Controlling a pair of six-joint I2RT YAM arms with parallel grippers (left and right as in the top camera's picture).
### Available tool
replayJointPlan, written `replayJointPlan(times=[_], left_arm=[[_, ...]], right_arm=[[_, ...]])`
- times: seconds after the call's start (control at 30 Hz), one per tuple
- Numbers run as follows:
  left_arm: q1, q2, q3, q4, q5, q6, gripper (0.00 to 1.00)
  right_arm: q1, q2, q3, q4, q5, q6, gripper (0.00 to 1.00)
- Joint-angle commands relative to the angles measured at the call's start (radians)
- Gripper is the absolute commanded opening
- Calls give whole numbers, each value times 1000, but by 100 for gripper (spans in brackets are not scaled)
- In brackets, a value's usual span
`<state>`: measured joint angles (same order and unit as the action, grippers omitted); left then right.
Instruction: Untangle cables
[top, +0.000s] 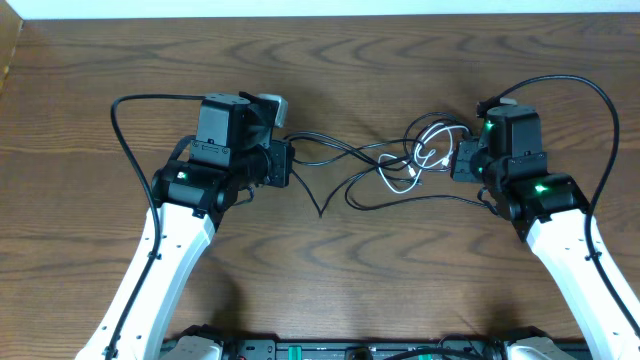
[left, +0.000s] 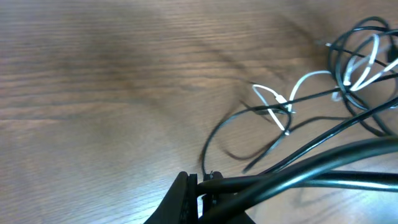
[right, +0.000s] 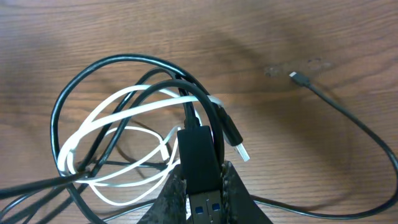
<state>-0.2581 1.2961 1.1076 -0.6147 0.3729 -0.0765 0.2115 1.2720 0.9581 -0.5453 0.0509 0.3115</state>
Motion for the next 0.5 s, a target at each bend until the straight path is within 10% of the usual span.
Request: replayJointPlan(times=[0.0,0.27,0.47], left_arm=[[3,12,9,-9,64,17,7],[3,75,9,-70,61,17,29],[3,134,9,-84,61,17,68]], right_arm=[[-7,-8,9,3,-28,16,1],[-7,-8,9,54,73,-18,36],[-7,-8,9,106,-221,-110,42]])
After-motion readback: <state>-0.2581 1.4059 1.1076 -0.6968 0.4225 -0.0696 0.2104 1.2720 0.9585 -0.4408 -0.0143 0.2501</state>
